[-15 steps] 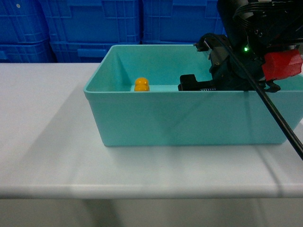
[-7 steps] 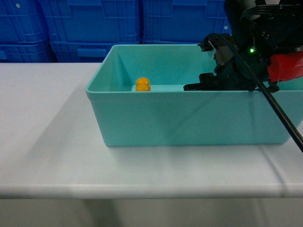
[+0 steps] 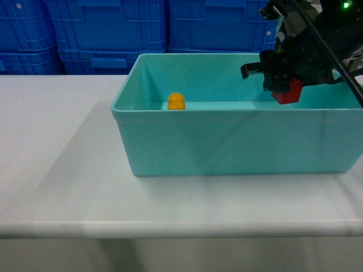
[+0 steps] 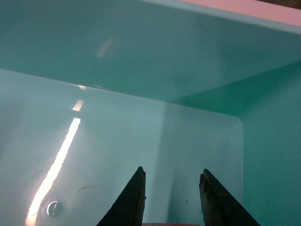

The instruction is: Pick red block from blue box to shelf

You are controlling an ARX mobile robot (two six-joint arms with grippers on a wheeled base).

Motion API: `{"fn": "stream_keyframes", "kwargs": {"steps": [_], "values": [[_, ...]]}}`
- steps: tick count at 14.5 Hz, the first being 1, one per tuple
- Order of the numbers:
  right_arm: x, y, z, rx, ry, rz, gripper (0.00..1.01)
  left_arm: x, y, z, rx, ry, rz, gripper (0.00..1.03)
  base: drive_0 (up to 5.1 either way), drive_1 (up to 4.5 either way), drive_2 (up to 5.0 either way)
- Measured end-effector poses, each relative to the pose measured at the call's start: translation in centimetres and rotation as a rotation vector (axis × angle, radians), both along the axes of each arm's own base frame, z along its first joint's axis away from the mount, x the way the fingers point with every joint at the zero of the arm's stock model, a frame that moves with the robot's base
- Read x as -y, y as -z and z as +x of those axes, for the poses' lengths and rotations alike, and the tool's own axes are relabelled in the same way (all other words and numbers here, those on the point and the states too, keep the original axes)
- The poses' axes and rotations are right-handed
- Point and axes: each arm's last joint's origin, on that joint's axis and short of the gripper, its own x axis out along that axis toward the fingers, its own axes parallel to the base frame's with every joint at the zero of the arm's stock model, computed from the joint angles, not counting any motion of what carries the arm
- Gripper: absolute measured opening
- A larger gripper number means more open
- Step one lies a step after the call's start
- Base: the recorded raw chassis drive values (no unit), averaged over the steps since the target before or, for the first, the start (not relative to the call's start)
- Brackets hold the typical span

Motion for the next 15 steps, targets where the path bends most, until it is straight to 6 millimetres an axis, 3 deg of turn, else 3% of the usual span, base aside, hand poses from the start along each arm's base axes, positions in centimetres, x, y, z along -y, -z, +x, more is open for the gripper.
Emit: {"fn": "stream_keyframes", "kwargs": {"steps": [3, 5, 7, 10, 11, 15], "values": [[0.3, -0.6, -0.3, -0.002, -0.005, 0.004, 0.29, 0.0, 0.0, 0.0, 0.000, 0.000, 0.000, 0.98, 0.0, 0.00, 0.0], [0.7, -2.7, -1.4, 0.033, -0.020, 0.039, 0.28, 0.0, 0.0, 0.0, 0.000, 0.000, 0.000, 0.98, 0.0, 0.00, 0.0], [2.0, -6.3, -3.3, 0.110, -0.015, 0.081, 0.28, 0.0, 0.0, 0.0, 0.000, 0.000, 0.000, 0.98, 0.0, 0.00, 0.0], [5.4, -11.4, -7.6, 0.285, 0.043, 0.113, 0.28, 0.0, 0.0, 0.0, 0.000, 0.000, 0.000, 0.98, 0.0, 0.00, 0.0], [7.2, -12.3, -10.5, 0.347, 0.086, 0.109, 0.28, 0.0, 0.0, 0.0, 0.000, 0.000, 0.000, 0.98, 0.0, 0.00, 0.0], [9.9, -11.3, -17.8, 0.510, 0.211, 0.068, 0.28, 0.0, 0.0, 0.0, 0.000, 0.000, 0.000, 0.98, 0.0, 0.00, 0.0]]}}
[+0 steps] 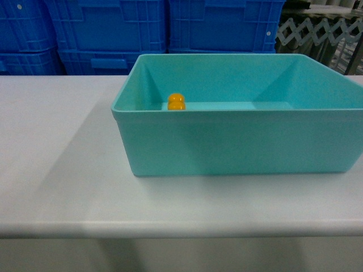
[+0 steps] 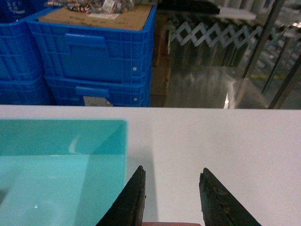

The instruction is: Pick red block from blue box to shelf

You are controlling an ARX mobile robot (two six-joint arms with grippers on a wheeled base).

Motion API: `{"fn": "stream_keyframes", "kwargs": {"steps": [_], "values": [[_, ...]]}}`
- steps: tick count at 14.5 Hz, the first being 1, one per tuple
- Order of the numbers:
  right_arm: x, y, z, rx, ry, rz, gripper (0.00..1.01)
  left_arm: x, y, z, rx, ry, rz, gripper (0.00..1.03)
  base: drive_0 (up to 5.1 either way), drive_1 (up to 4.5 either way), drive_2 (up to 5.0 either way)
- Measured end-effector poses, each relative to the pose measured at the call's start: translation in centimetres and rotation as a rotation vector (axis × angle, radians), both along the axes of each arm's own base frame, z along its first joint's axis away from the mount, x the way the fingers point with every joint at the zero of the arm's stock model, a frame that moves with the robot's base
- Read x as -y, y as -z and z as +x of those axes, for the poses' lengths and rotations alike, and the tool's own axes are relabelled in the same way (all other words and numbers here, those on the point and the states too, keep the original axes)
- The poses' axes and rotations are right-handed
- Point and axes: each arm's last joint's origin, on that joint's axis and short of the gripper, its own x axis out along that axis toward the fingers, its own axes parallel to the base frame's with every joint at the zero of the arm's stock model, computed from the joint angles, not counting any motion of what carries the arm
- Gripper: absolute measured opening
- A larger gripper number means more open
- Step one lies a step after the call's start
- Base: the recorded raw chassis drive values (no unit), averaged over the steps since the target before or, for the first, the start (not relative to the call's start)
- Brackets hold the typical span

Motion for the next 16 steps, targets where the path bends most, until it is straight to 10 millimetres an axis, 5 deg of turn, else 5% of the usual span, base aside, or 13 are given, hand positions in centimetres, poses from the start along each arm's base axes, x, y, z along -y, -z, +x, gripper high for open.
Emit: {"fn": "stream_keyframes", "kwargs": {"steps": [6, 8, 12, 16], "values": [[0.6, 3.4, -7.2, 0.236, 0.099, -0.087, 0.28, 0.0, 0.0, 0.0, 0.000, 0.000, 0.000, 0.98, 0.0, 0.00, 0.0], [0.7, 5.9, -7.6, 0.189, 0.107, -0.067, 0.28, 0.0, 0.0, 0.0, 0.000, 0.000, 0.000, 0.98, 0.0, 0.00, 0.0], [0.7, 6.3, -8.2, 0.268, 0.112, -0.026, 0.28, 0.0, 0.0, 0.0, 0.000, 0.000, 0.000, 0.98, 0.0, 0.00, 0.0], [0.1, 8.8, -9.2, 0.242, 0.103, 0.015, 0.28, 0.0, 0.0, 0.0, 0.000, 0.000, 0.000, 0.98, 0.0, 0.00, 0.0]]}}
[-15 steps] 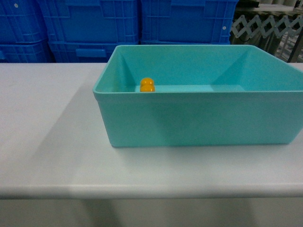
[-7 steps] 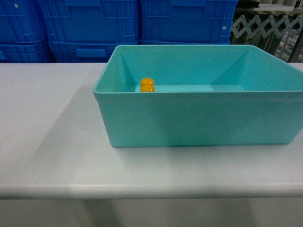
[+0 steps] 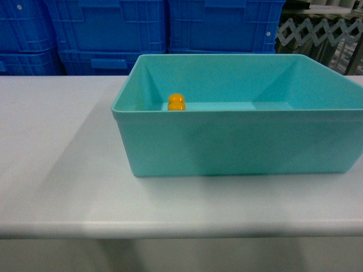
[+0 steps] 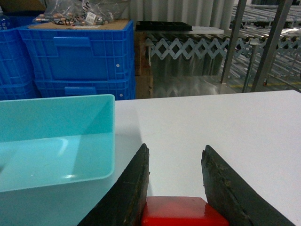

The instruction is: Pick red block from blue box to shelf

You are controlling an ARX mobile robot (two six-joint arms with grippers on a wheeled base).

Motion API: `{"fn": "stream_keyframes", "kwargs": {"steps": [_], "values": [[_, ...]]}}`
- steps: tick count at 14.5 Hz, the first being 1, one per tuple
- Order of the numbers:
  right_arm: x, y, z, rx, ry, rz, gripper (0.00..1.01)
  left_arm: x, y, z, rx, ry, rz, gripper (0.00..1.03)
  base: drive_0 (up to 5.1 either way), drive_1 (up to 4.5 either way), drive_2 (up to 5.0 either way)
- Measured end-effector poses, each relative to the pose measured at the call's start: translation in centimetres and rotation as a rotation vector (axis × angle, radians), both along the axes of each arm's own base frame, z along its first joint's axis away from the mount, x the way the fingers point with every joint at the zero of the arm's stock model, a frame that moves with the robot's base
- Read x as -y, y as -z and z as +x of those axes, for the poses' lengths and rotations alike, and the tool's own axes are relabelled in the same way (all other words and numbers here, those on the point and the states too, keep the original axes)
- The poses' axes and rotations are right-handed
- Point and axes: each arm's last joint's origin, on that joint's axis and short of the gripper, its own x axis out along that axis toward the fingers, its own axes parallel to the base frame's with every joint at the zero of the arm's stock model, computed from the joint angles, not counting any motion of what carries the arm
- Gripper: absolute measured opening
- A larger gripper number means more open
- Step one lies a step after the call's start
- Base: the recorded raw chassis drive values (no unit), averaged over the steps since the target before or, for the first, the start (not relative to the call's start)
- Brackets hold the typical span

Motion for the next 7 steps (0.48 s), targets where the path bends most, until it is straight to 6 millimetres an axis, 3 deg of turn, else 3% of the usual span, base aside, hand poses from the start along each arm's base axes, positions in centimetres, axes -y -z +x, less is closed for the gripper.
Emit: {"fn": "stream_keyframes", "kwargs": {"steps": [7], "values": [[1.0, 0.2, -0.3, -0.006, 0.057, 0.011, 0.28, 0.0, 0.0, 0.0, 0.000, 0.000, 0.000, 0.98, 0.0, 0.00, 0.0]]}}
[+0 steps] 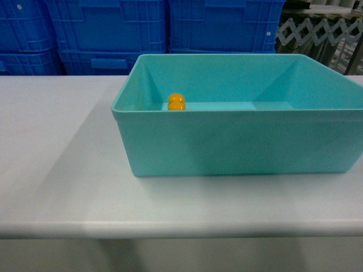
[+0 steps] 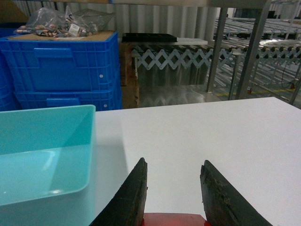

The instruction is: Pick red block from blue box to shelf

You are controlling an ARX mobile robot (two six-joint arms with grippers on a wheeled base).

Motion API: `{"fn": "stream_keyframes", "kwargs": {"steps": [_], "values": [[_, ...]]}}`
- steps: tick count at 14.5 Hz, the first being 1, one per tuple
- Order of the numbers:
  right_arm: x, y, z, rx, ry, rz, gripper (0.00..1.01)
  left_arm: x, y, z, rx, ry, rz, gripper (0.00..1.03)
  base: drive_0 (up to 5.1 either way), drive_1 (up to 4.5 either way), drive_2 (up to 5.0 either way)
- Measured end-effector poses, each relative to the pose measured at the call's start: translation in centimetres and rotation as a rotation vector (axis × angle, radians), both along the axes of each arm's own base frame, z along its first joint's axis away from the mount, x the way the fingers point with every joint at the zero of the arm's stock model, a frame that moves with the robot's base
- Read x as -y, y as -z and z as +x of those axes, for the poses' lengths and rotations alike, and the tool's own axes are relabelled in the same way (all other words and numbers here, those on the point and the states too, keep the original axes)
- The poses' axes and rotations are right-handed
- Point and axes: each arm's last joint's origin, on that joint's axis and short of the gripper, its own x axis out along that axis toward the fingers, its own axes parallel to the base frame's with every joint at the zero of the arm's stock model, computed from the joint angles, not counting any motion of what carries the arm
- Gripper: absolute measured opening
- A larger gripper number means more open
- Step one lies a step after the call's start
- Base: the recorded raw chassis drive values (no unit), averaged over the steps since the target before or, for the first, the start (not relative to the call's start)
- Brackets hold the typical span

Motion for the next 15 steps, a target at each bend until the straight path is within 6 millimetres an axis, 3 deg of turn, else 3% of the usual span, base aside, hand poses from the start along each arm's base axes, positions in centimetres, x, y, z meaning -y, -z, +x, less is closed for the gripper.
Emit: {"fn": "stream_keyframes", "kwargs": {"steps": [7, 15], "values": [[0.5, 0.1, 0.1, -0.014, 0.021, 0.000, 0.28, 0.0, 0.0, 0.0, 0.000, 0.000, 0.000, 0.98, 0.0, 0.00, 0.0], [-0.4, 0.0, 0.4, 0.000, -0.199, -0.049, 0.28, 0.0, 0.0, 0.0, 0.000, 0.000, 0.000, 0.98, 0.0, 0.00, 0.0]]}}
